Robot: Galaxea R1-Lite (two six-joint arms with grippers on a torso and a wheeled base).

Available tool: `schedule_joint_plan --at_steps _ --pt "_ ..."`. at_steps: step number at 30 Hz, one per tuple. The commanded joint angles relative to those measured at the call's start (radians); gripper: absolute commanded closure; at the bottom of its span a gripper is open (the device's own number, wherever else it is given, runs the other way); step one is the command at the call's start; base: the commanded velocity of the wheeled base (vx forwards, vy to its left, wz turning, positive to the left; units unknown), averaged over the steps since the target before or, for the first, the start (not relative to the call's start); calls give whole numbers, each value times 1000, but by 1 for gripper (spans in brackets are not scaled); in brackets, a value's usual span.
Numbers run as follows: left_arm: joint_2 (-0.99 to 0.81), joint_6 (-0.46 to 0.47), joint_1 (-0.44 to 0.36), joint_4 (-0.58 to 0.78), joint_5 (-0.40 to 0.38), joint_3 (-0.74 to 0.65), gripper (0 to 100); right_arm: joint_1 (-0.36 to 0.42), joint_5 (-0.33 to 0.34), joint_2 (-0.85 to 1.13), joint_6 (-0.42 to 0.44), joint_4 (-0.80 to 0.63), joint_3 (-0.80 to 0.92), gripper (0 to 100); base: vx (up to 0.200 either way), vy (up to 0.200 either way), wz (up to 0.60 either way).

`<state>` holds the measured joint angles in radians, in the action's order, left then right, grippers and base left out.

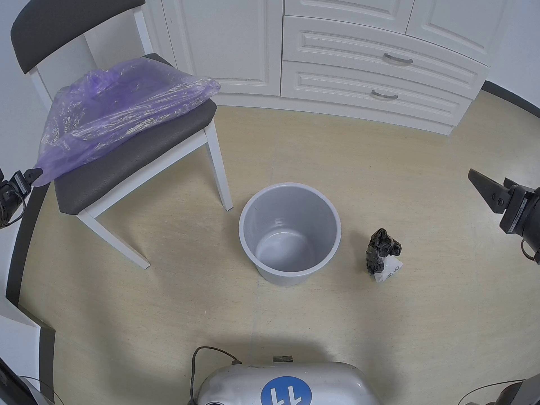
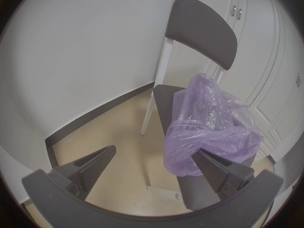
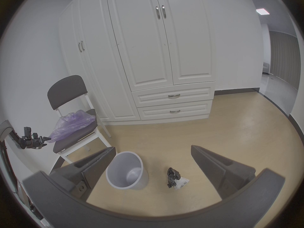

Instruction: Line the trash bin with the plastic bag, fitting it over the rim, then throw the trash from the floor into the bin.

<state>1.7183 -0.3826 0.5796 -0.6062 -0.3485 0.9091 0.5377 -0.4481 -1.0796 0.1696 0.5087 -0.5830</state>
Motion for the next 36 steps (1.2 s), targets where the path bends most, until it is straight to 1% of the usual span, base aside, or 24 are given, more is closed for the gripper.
schedule_joint_plan --at_steps 1,4,11,14,16,17,18,23,25,30,36 --pt "6 -24 -1 -9 0 11 0 2 0 6 -1 1 0 0 0 0 0" --pt "7 -52 -4 -30 2 14 0 2 0 6 -1 1 0 0 0 0 0" --pt "10 -45 -4 -35 -3 5 0 4 2 4 -1 2 2 0 0 0 0" --pt "17 -39 -4 -47 -18 -21 0 4 2 6 -1 4 3 0 0 0 0" --pt "24 -39 -4 -93 -35 -42 0 4 2 7 -1 4 3 0 0 0 0" --pt "24 -39 -4 -93 -35 -42 0 4 2 7 -1 4 3 0 0 0 0" --pt "41 -38 -4 -165 -52 -75 0 4 2 12 -1 4 3 0 0 0 0" --pt "92 -41 -12 -348 -60 -134 0 5 2 17 -1 4 3 0 0 0 0" --pt "110 -41 -14 -399 -60 -142 0 5 2 17 -1 4 3 0 0 0 0" --pt "124 -41 -12 -415 -61 -145 0 5 0 17 -1 2 2 0 0 0 0" --pt "126 -35 -6 -415 -86 -153 0 5 2 17 -1 2 2 0 0 0 0"
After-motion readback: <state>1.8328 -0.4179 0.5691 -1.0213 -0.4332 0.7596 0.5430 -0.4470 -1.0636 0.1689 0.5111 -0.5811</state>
